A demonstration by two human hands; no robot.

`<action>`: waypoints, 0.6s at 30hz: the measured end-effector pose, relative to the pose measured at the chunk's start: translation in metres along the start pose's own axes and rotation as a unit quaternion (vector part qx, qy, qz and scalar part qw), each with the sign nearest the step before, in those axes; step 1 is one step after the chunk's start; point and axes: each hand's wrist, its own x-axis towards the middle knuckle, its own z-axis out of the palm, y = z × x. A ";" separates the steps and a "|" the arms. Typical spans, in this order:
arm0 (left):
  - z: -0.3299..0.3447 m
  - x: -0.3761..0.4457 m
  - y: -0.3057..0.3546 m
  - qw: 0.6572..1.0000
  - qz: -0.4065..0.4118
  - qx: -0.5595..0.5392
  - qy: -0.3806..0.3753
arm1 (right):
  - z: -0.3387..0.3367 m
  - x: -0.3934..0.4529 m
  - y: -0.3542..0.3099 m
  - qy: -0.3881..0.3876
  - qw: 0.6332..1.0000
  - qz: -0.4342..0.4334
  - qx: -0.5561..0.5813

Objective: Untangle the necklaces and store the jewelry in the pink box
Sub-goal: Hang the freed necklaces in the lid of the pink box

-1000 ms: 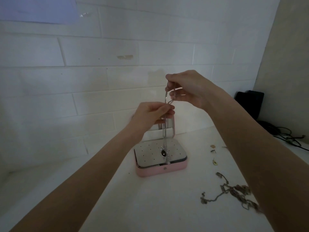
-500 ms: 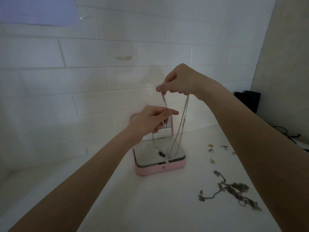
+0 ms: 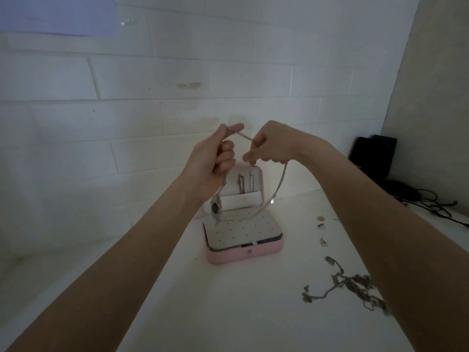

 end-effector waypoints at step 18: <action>0.011 0.013 0.032 0.992 0.013 -0.127 -0.012 | 0.058 -0.007 0.049 -0.086 0.974 0.114 0.176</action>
